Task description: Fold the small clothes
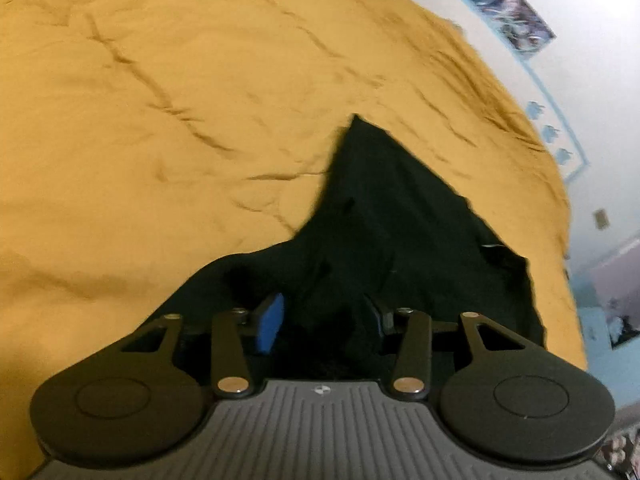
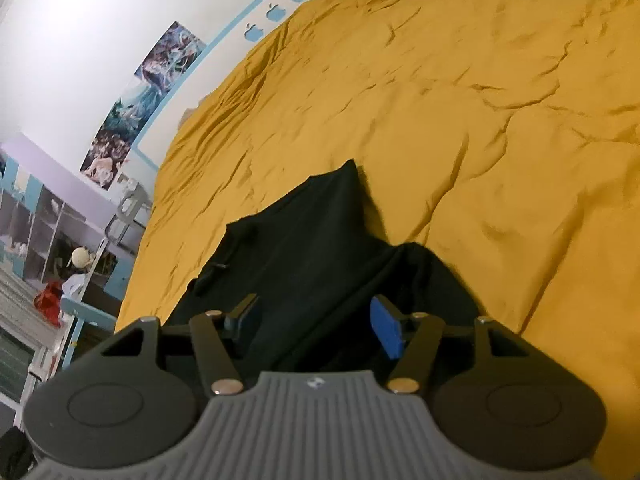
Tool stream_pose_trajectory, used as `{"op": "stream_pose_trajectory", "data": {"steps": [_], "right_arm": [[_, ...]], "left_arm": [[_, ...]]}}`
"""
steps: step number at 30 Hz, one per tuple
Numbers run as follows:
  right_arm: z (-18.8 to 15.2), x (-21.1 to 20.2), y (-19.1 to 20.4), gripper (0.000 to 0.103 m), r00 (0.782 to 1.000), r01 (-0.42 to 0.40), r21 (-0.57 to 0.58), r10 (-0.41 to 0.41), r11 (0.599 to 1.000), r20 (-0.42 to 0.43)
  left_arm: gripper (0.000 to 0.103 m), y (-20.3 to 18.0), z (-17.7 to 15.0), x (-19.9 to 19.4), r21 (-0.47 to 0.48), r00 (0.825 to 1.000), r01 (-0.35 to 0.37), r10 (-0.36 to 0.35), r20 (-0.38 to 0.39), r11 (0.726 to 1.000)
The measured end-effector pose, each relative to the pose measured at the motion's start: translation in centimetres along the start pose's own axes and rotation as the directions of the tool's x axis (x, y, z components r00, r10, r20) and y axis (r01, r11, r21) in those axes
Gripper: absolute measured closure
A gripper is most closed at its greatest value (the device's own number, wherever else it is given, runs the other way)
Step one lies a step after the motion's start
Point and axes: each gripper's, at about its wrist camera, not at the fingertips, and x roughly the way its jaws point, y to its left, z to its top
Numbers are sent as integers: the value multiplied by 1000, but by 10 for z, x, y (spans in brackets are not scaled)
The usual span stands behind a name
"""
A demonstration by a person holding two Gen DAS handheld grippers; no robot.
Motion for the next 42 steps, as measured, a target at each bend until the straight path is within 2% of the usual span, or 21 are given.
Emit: {"op": "stream_pose_trajectory", "data": {"steps": [2, 5, 9, 10, 11, 12, 15, 18, 19, 21, 23, 25, 27, 29, 32, 34, 35, 37, 39, 41, 42], "right_arm": [[0, 3, -7, 45, 1000, -8, -3, 8, 1000, -9], [-4, 14, -7, 45, 1000, -9, 11, 9, 1000, -25], [-11, 20, -7, 45, 999, -14, 29, 15, 999, -39], [-12, 19, -6, 45, 999, -12, 18, 13, 1000, -41], [-12, 19, -5, 45, 999, -7, 11, 8, 1000, -38], [-12, 18, -4, 45, 1000, 1, 2, -1, 1000, -31], [-9, 17, -6, 45, 1000, 26, 16, -26, 1000, -8], [-3, 16, -15, 45, 999, 40, 82, -40, 996, -6], [-2, 15, -18, 45, 999, 39, 101, -39, 994, -7], [1, 14, -23, 44, 999, 38, 125, -37, 991, -10], [3, 14, -26, 44, 999, 34, 136, -33, 990, -9], [4, 17, -29, 44, 1000, 22, 152, -21, 988, -8], [6, 23, -33, 44, 1000, -10, 177, 10, 984, 5], [10, 31, -35, 44, 1000, -12, 199, 7, 980, 26], [14, 49, -46, 45, 1000, 8, 290, -7, 957, -6], [16, 59, -55, 68, 1000, 6, 351, -4, 936, -8], [17, 61, -57, 102, 1000, 1, 372, 2, 928, -9], [18, 52, -58, 102, 999, -12, 385, -3, 923, 37], [15, 42, -54, 103, 995, 39, 341, -68, 939, 74], [7, 44, -58, 102, 988, 123, 334, -147, 935, 47], [4, 51, -61, 98, 984, 167, 319, -179, 933, 6]], "left_arm": [[50, 3, -3, -2, -21, 1000, 24, -25, -7, 999], [50, 4, -6, 2, -18, 1000, 2, -2, -19, 1000], [50, 1, -3, 8, -20, 999, 33, -33, -10, 999], [57, -1, -3, 8, -14, 999, 45, -45, -3, 999], [80, -3, -3, 7, -1, 998, 55, -55, 10, 998], [90, -5, -4, 4, 24, 997, 74, -75, 24, 997], [90, -13, -6, -2, 79, 992, 114, -119, 50, 990], [90, -12, -7, -30, 84, 966, 211, -221, 131, 974], [90, -10, -7, -40, 91, 960, 222, -234, 154, 971], [91, -2, -11, -44, 96, 967, 200, -212, 139, 975], [91, 8, -18, -31, 104, 984, 152, -160, 79, 983], [91, 17, -25, -17, 88, 992, 116, -119, 34, 989], [90, 23, -30, -11, 73, 994, 108, -111, 25, 991], [90, 23, -30, -10, 63, 993, 114, -116, 27, 992], [90, 25, -31, -11, 74, 993, 113, -115, 26, 991], [91, 24, -32, -15, 69, 991, 129, -132, 37, 989], [91, 24, -32, -19, 72, 988, 140, -144, 51, 987], [90, 24, -32, -22, 72, 988, 136, -140, 58, 988], [90, 24, -33, -14, 80, 995, 97, -99, 22, 992], [90, 22, -34, -7, 99, 997, 76, -78, 9, 992], [90, 21, -34, -7, 103, 997, 74, -75, 8, 992]]}}
